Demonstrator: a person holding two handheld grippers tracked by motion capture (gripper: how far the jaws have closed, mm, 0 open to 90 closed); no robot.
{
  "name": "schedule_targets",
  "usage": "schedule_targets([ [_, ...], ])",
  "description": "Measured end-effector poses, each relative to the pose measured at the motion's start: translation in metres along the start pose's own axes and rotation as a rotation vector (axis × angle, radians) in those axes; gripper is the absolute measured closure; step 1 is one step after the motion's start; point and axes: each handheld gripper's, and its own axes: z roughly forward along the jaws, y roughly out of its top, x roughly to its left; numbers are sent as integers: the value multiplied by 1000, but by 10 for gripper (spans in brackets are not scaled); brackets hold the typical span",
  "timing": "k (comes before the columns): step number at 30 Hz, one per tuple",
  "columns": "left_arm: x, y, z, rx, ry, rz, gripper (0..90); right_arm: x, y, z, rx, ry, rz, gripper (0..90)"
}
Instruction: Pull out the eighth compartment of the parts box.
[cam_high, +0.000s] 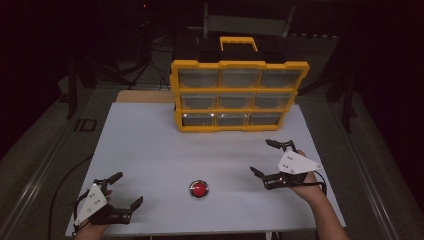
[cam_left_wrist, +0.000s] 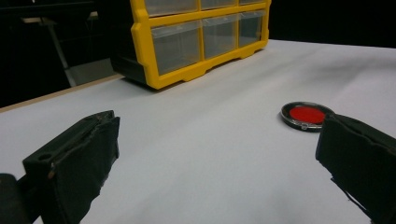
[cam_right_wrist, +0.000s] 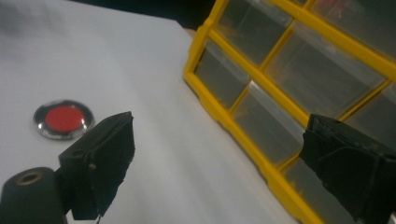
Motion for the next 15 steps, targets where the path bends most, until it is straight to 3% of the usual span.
schedule_targets([
  [15,0,0,0,-8,-9,0,0,-13,19,27,-45,-26,-67,120],
])
